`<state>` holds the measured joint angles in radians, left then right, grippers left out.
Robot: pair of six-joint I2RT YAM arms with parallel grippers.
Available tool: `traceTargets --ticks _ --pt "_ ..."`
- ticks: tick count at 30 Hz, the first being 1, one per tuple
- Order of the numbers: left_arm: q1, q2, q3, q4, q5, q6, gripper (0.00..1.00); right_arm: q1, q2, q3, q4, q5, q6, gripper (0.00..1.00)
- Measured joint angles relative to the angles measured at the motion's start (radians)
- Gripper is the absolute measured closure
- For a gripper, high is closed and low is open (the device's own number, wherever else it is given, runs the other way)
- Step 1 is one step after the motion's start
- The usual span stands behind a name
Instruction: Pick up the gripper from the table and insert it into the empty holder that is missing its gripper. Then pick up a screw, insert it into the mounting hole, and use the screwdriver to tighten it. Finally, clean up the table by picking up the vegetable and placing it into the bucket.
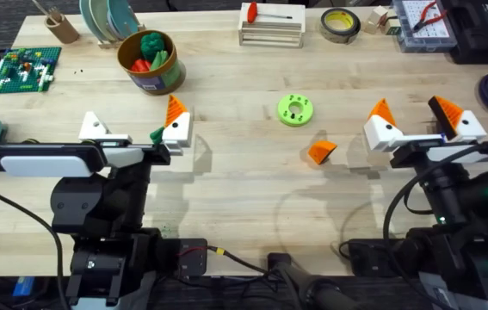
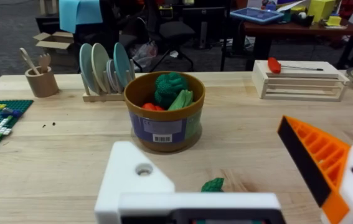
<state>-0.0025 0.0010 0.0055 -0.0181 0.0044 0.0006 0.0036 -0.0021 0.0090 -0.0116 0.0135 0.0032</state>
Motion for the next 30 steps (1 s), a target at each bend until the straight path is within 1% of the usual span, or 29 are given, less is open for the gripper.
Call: traceTargets --ticks 16,20,22,23,27,30 --pt "0.000 0.000 0.000 0.000 0.000 0.000 0.007 0.000 0.000 0.005 -0.013 0.001 0.000 0.011" --pt "0.000 0.000 0.004 -0.006 0.010 0.000 0.007 0.000 0.000 0.006 -0.013 0.016 -0.004 0.011" --pt "0.000 0.000 0.024 -0.055 0.015 0.001 0.007 0.000 0.000 0.011 -0.023 0.019 -0.005 0.011" --pt "0.000 0.000 0.042 -0.101 0.016 0.001 0.007 0.000 0.000 0.016 -0.032 0.020 -0.007 0.011" --pt "0.000 0.013 0.183 -0.355 0.019 0.010 0.007 0.000 0.011 0.069 -0.134 0.022 -0.008 0.011" --pt "0.000 0.063 0.286 -0.480 0.019 0.033 0.007 0.000 0.043 0.143 -0.248 0.019 -0.010 0.011"
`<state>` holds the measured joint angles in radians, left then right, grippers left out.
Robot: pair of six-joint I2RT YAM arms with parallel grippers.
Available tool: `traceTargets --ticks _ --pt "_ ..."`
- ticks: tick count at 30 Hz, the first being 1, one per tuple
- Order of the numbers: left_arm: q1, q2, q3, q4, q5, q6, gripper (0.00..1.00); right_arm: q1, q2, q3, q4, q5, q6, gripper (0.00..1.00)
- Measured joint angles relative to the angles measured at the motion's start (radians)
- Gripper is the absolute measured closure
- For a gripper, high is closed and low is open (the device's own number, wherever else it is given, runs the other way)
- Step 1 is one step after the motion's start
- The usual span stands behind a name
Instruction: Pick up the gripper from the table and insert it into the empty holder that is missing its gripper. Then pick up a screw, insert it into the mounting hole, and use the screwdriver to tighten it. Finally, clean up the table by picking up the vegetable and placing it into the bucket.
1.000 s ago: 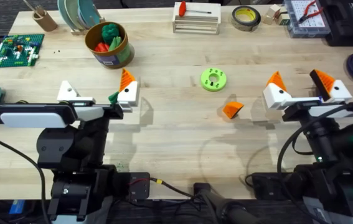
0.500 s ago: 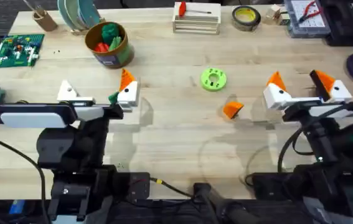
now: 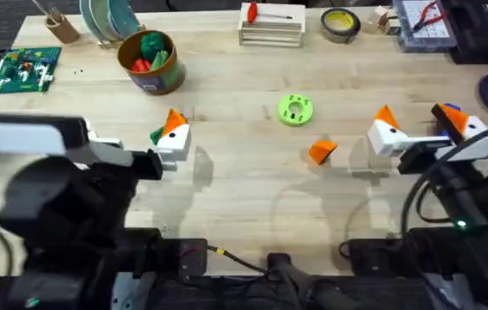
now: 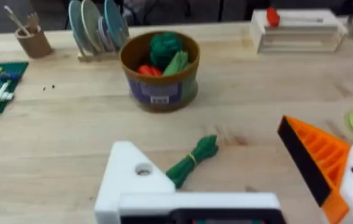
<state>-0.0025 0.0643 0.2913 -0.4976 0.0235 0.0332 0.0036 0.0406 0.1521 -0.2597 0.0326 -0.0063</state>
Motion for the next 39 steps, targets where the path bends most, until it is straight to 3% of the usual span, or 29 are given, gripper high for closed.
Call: traceTargets --ticks 11,17,25,33,34,39 --pt "0.000 0.411 0.379 -0.303 0.000 0.195 0.008 0.000 0.256 0.472 -0.397 -0.001 -0.001 0.010" --pt "0.000 0.665 0.430 -0.286 0.000 0.278 0.008 0.000 0.382 0.654 -0.443 -0.011 -0.001 0.010" --pt "0.000 0.948 0.430 -0.244 -0.001 0.310 0.008 0.000 0.398 0.694 -0.440 -0.032 -0.001 0.011" --pt "0.000 1.107 0.430 -0.201 0.000 0.312 0.017 0.000 0.398 0.694 -0.441 -0.034 -0.001 0.010" --pt "0.000 1.117 0.430 -0.201 0.000 0.313 0.134 0.000 0.398 0.694 -0.441 -0.034 -0.001 0.010" --pt "0.000 1.100 0.430 -0.202 0.001 0.312 0.912 0.000 0.398 0.694 -0.441 -0.034 -0.001 0.010"
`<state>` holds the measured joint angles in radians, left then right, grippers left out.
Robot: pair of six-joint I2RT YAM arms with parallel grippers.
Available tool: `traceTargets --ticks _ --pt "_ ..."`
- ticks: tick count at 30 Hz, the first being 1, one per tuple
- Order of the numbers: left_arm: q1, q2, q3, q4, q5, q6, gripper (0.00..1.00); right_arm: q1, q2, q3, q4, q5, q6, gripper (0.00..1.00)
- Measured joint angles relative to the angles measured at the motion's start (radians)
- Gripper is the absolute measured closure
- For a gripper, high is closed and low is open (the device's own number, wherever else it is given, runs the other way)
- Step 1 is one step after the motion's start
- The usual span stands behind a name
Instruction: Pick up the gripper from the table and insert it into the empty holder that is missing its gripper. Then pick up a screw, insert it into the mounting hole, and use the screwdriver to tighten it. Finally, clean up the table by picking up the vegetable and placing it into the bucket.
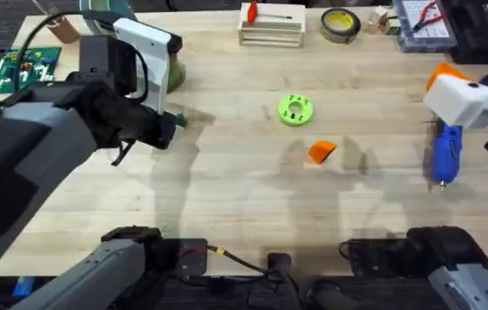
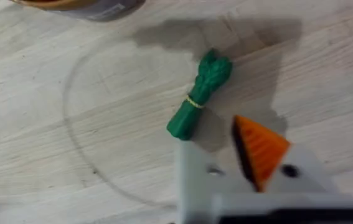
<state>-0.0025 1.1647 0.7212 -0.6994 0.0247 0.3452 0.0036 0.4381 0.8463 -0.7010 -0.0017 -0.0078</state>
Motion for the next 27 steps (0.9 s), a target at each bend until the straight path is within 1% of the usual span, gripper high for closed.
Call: traceTargets --ticks 1,2,4,5,6,10,11,16,17,18,22,23,24,26,27 --pt "0.000 -0.015 0.000 0.000 0.005 0.000 0.975 0.000 0.000 0.000 0.000 0.000 0.000 0.010" --pt "0.000 -0.034 0.000 -0.002 0.014 0.000 0.992 0.000 0.000 0.000 0.000 0.000 0.000 0.010" --pt "0.000 -0.088 0.004 -0.016 0.042 0.000 0.991 0.000 0.000 0.000 0.000 0.000 0.000 0.010" --pt "0.000 -0.118 0.010 -0.031 0.056 0.000 0.862 0.000 0.000 0.000 0.000 0.000 0.000 0.010" --pt "0.000 -0.156 0.021 -0.051 0.071 -0.001 0.688 0.000 0.000 0.000 0.000 0.000 0.000 0.010" --pt "-0.001 -0.300 0.091 -0.114 0.106 -0.002 0.075 0.000 0.000 0.000 0.000 0.000 0.000 0.010" --pt "-0.001 -0.342 0.112 -0.128 0.113 -0.004 0.025 0.000 0.000 0.000 0.000 0.000 0.000 0.010" --pt "-0.001 -0.537 0.176 -0.147 0.147 -0.004 0.007 0.000 0.000 0.000 0.000 0.000 0.000 0.010" --pt "-0.001 -0.580 0.181 -0.148 0.161 -0.009 0.075 0.000 0.000 0.000 0.000 0.000 0.000 0.010" --pt "-0.001 -0.611 0.182 -0.151 0.174 -0.008 0.217 0.000 0.000 0.000 0.000 0.000 0.000 0.010" --pt "-0.001 -0.717 0.182 -0.177 0.251 -0.008 0.860 0.000 0.000 0.000 0.000 0.000 0.000 0.010" --pt "-0.001 -0.732 0.182 -0.178 0.270 -0.005 0.944 0.000 0.000 0.000 0.000 0.000 0.000 0.010" --pt "-0.001 -0.746 0.182 -0.177 0.289 -0.010 0.809 0.000 0.000 0.000 0.000 0.000 0.000 0.010" --pt "-0.001 -0.768 0.182 -0.176 0.330 -0.025 0.471 0.000 0.000 0.000 0.000 0.000 0.000 0.010" --pt "-0.001 -0.774 0.182 -0.176 0.349 -0.031 0.318 0.000 0.000 0.000 0.000 0.000 0.000 0.010"
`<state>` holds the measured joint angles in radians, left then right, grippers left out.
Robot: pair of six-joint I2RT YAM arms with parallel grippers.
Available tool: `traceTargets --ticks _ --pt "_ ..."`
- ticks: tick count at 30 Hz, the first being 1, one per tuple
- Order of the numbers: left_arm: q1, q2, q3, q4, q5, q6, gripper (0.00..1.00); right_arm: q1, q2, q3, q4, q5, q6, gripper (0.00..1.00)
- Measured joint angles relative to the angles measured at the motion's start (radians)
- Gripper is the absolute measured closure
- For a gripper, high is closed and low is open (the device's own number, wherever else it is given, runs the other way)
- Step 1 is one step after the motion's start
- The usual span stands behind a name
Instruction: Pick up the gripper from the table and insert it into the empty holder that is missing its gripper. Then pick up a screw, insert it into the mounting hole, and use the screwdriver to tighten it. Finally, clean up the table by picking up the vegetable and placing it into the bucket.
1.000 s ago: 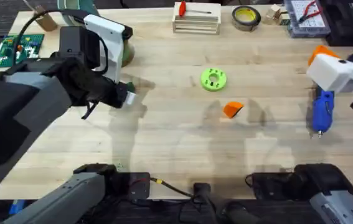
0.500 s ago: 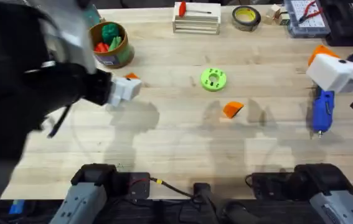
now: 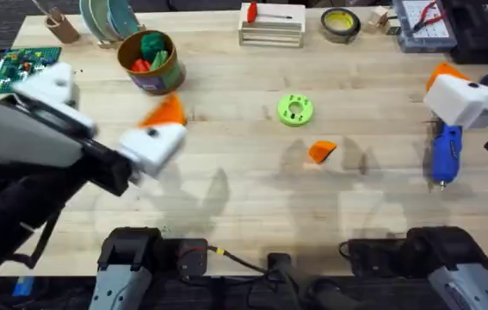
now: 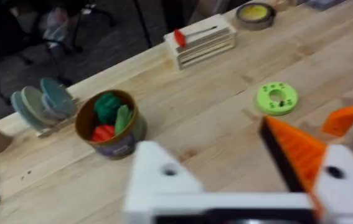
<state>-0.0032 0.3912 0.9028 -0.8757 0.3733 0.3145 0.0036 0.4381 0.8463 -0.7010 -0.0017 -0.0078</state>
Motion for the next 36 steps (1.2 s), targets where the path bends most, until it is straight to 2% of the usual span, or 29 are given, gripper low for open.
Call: traceTargets --ticks 1,2,3,5,10,18,28,31,33,36 --pt "0.000 -0.003 0.000 0.000 0.018 -0.004 0.158 0.000 0.000 0.000 0.000 0.000 0.000 0.010" --pt "0.000 -0.003 0.000 0.000 0.034 -0.013 0.051 0.000 0.000 0.000 0.000 0.000 0.000 0.010" --pt "0.000 -0.003 0.000 0.000 0.052 -0.015 0.018 0.000 0.000 0.000 0.000 0.000 0.000 0.010" --pt "0.000 -0.003 0.000 0.000 0.089 -0.017 0.009 0.000 0.000 0.000 0.000 0.000 0.000 0.010" --pt "0.000 -0.003 0.000 -0.005 0.243 -0.019 0.008 0.000 0.000 0.000 0.000 0.000 0.000 0.010" --pt "0.000 -0.003 0.000 -0.003 0.364 -0.019 0.008 0.000 0.000 0.000 0.000 0.000 0.000 0.010" --pt "0.000 -0.003 -0.002 0.232 0.389 -0.023 0.006 0.000 0.000 0.000 0.000 0.000 0.000 0.010" --pt "-0.011 -0.004 -0.014 0.347 0.384 -0.023 0.006 0.000 0.000 0.000 0.000 0.000 0.000 0.010" --pt "-0.024 -0.009 -0.038 0.433 0.369 -0.038 0.006 0.000 0.000 0.000 0.000 0.000 0.000 0.010" --pt "-0.052 -0.045 -0.122 0.580 0.300 -0.101 0.006 0.000 0.000 0.000 0.000 0.000 0.000 0.010"
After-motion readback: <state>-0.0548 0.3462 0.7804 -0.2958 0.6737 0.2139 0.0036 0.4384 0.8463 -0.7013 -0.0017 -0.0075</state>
